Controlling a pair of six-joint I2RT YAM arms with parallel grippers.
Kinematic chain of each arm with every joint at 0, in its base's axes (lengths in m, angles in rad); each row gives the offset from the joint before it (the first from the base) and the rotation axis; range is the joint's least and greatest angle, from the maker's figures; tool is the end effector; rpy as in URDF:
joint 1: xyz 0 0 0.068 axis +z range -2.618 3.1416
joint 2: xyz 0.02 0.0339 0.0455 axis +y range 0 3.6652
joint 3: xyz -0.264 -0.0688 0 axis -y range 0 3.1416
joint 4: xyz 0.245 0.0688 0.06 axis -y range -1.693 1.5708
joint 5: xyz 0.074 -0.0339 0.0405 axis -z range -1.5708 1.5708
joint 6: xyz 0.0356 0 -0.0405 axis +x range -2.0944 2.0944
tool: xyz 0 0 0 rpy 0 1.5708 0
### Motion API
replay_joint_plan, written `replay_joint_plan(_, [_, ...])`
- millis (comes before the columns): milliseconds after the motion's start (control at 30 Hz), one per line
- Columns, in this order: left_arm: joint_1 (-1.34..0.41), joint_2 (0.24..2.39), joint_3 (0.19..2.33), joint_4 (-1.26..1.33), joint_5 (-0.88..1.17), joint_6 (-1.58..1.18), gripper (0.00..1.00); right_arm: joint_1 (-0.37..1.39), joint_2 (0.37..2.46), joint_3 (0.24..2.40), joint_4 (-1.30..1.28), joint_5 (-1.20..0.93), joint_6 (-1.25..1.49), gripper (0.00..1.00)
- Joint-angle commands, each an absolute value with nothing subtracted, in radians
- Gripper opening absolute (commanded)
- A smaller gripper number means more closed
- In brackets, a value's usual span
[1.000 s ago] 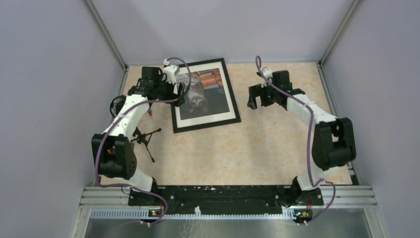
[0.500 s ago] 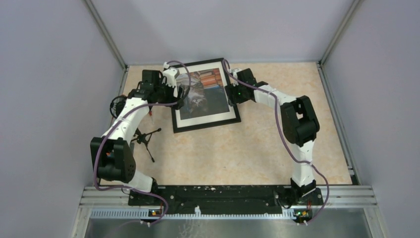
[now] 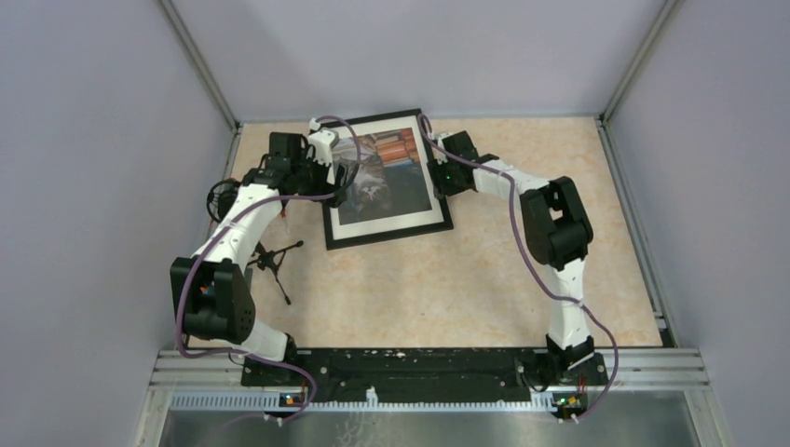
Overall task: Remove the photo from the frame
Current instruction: Move the photo frame to the center of the board.
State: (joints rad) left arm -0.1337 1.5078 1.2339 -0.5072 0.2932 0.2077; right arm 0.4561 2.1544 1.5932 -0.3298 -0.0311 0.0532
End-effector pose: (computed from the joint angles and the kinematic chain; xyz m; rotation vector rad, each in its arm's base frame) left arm 0.3279 -0.0545 0.2924 0.5362 2.2679 -0.3074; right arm 0.4248 0.2096 0.1690 -0.5094 2.4261 0.2581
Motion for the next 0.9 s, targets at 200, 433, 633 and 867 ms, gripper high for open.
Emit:
replay_joint_plan(200, [-0.154,1.480,1.256,-0.498,0.282,0.227,0.98,0.408,2.083,1.450,-0.510,-0.090,-0.212,0.23])
replay_joint_plan(433, [-0.207,1.493,1.255,-0.500,0.289,0.249,0.98,0.216,1.921,1.224,-0.525,-0.242,-0.447,0.24])
replay_joint_plan(633, [-0.273,1.557,1.286,-0.495,0.334,0.269,0.98,0.083,1.813,1.078,-0.510,-0.196,-0.865,0.24])
replay_joint_plan(867, [-0.340,1.777,1.437,-0.453,0.315,0.254,0.98,0.052,1.828,1.224,-0.438,-0.115,-0.862,0.35])
